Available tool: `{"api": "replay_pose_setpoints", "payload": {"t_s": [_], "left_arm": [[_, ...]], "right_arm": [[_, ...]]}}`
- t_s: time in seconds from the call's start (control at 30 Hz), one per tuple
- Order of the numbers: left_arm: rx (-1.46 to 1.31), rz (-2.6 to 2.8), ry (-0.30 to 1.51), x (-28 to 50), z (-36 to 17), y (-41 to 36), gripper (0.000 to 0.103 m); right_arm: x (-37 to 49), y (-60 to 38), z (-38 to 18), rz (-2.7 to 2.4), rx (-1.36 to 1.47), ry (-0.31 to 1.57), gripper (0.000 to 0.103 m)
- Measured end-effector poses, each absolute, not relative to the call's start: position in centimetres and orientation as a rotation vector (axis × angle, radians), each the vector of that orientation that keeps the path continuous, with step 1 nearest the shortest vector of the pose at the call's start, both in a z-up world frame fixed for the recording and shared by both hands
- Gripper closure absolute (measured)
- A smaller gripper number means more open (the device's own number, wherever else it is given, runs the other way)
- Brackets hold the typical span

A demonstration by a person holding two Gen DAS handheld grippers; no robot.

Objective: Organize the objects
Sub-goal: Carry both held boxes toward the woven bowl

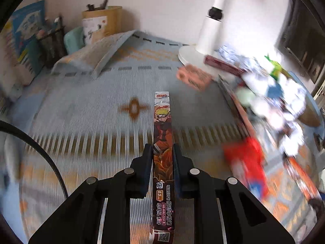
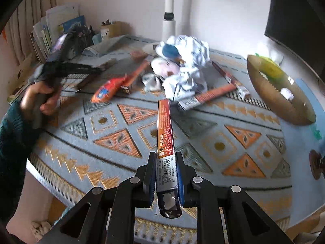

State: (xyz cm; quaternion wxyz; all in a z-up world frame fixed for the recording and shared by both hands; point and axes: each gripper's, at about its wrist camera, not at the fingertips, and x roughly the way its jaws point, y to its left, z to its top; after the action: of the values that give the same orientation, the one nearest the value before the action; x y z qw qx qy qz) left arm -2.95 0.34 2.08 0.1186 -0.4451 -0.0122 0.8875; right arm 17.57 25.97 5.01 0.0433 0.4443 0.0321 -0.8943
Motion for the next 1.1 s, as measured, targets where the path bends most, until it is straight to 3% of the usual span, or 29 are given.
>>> {"api": "replay_pose_setpoints", "payload": {"t_s": [0.23, 0.3, 0.43, 0.47, 0.57, 0.7, 0.73, 0.77, 0.83, 0.87, 0.93, 0.97, 1.0, 1.1], "left_arm": [[-1.318, 2.643, -0.079, 7.6, 1.9, -1.1, 0.087], [-1.334, 2.652, -0.096, 9.3, 1.5, -1.0, 0.087], [-1.3, 2.71, -0.041, 10.9, 1.4, -0.2, 0.086], [-1.297, 2.724, -0.039, 11.0, 1.2, 0.0, 0.081], [-1.302, 2.709, -0.036, 10.6, 0.9, 0.7, 0.064], [-1.313, 2.758, 0.065, 10.6, 0.7, 2.2, 0.06], [-1.328, 2.759, 0.073, 10.7, 0.8, 2.4, 0.066], [-1.353, 2.733, 0.052, 10.7, 1.0, 2.5, 0.076], [-1.377, 2.69, 0.026, 11.0, 1.2, 2.7, 0.082], [-1.371, 2.692, 0.027, 11.2, 1.2, 2.9, 0.083], [-1.357, 2.714, 0.053, 11.6, 1.0, 3.3, 0.083], [-1.357, 2.719, 0.052, 11.7, 1.0, 3.4, 0.083], [-1.357, 2.712, 0.029, 11.9, 1.1, 3.4, 0.083], [-1.333, 2.657, -0.068, 12.6, 1.3, 3.5, 0.083]], "right_arm": [[18.1, 28.0, 2.4, -2.644, 1.435, -0.092, 0.085], [18.0, 28.0, 1.9, -2.616, 1.444, -0.133, 0.079], [18.3, 27.7, 2.1, -2.587, 1.421, -0.176, 0.049], [18.4, 27.4, 2.2, -2.594, 1.414, -0.172, 0.046], [18.2, 26.7, 2.8, -2.619, 1.377, -0.105, 0.046], [16.8, 27.2, 2.4, -2.667, 1.425, -0.094, 0.046], [16.5, 27.8, 2.0, -2.661, 1.448, -0.13, 0.045], [16.5, 28.1, 2.0, -2.677, 1.417, -0.166, 0.046], [16.7, 28.0, 1.9, -2.681, 1.386, -0.167, 0.048], [16.8, 27.8, 1.8, -2.705, 1.366, -0.133, 0.049], [17.1, 27.5, 1.5, -2.756, 1.329, -0.068, 0.062], [17.1, 27.4, 1.5, -2.784, 1.327, -0.043, 0.076], [17.3, 27.3, 1.6, -2.799, 1.322, -0.029, 0.084], [17.8, 27.5, 1.8, -2.71, 1.288, -0.11, 0.086]]}}
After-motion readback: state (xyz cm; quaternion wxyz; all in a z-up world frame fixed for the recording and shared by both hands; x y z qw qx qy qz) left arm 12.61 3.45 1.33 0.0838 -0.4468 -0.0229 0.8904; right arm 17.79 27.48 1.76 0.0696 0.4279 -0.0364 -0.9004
